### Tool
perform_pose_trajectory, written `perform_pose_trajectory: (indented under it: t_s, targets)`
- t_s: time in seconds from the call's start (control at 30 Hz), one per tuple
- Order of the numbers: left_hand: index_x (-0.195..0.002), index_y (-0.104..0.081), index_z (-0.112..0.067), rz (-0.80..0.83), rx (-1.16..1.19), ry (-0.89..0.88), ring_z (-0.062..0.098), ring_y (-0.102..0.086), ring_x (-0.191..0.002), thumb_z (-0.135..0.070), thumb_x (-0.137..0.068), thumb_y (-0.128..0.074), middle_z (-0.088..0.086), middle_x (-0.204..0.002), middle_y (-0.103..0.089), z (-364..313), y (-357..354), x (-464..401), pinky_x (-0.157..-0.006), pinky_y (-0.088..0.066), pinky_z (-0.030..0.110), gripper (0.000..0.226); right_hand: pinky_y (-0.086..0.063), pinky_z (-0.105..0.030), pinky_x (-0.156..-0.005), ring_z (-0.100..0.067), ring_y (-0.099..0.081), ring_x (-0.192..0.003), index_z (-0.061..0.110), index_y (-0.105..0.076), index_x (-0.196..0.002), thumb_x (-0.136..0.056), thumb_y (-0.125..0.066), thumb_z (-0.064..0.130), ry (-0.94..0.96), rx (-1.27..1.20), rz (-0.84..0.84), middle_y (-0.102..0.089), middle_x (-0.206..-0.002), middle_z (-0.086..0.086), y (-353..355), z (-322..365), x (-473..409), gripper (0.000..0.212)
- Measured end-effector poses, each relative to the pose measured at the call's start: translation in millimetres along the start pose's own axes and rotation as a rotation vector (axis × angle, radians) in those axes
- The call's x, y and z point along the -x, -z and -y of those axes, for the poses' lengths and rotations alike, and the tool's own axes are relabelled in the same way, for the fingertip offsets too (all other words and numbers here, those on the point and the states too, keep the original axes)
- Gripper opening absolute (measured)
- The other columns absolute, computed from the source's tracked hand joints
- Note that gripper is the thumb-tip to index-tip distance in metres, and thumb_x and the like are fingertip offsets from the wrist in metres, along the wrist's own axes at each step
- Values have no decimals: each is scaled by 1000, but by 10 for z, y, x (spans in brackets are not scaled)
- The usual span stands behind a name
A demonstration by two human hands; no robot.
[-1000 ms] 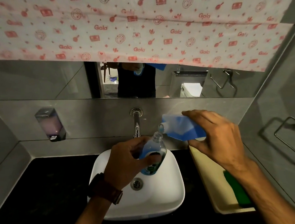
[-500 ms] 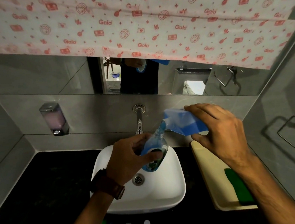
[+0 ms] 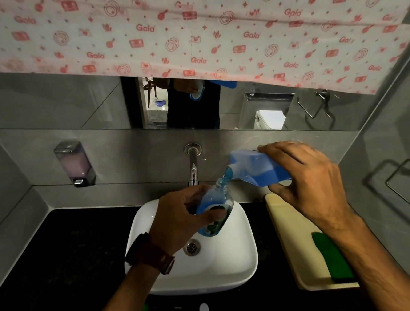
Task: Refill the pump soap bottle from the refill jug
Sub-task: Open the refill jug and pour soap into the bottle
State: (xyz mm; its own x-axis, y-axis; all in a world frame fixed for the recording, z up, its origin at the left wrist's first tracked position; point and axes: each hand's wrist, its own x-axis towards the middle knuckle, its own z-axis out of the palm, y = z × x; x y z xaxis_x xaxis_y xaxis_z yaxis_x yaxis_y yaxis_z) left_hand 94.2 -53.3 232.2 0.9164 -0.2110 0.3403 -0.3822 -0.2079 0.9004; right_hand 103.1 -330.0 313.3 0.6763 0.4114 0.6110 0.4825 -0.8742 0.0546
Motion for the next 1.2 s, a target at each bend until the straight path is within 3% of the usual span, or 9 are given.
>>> perform_pose_trajectory:
  t_s: [0.4,0.73,0.9,1.0,1.13,1.2]
  targets:
    - [-110,-60,-61,-20,-21,-2,-1,-72,-99,-63,-68,-76,-32,-105,-71,9,3,-5,-78,-59,19,44,-49,-55,-105,-33,-61,-123,18,-60,-139,-85,-73,38,13,25,1,-66,-133,-8,-33,-21,-22,58]
    - [-106,-60,-64,-41,-60,24,-2,-71,-98,-63,-66,-76,-38,-99,-69,57,11,-7,-79,-60,20,43,-48,-56,-104,-35,-61,-123,16,-61,-139,-80,-84,31,25,43,-7,-66,-133,-10,-42,-18,-41,65]
    - [-110,-62,-52,-50,-65,36,1,-72,-98,-61,-66,-78,-30,-99,-72,79,-3,-7,-81,-61,25,47,-47,-55,-106,-33,-61,-123,18,-60,-139,-80,-83,31,22,45,-14,-65,-133,-8,-51,-42,-30,65]
    - [-107,-61,-56,-45,-83,28,-2,-71,-97,-61,-66,-76,-36,-97,-70,60,6,-1,-81,-61,22,44,-47,-57,-106,-35,-61,-123,17,-60,-139,-81,-84,33,20,40,-20,-66,-133,-10,-66,-41,-37,65]
    - [-112,-62,-47,-66,-71,46,2,-73,-97,-58,-65,-79,-19,-104,-74,62,-4,-2,-82,-62,29,51,-45,-54,-108,-33,-59,-125,20,-58,-141,-81,-81,32,27,51,-14,-64,-135,-7,-55,-71,-47,66]
    - [-113,-61,-46,-66,-79,51,1,-73,-97,-58,-65,-78,-19,-104,-74,57,-9,-5,-83,-62,29,52,-45,-54,-108,-33,-59,-125,20,-58,-141,-81,-80,32,29,50,-18,-63,-135,-7,-52,-82,-51,65]
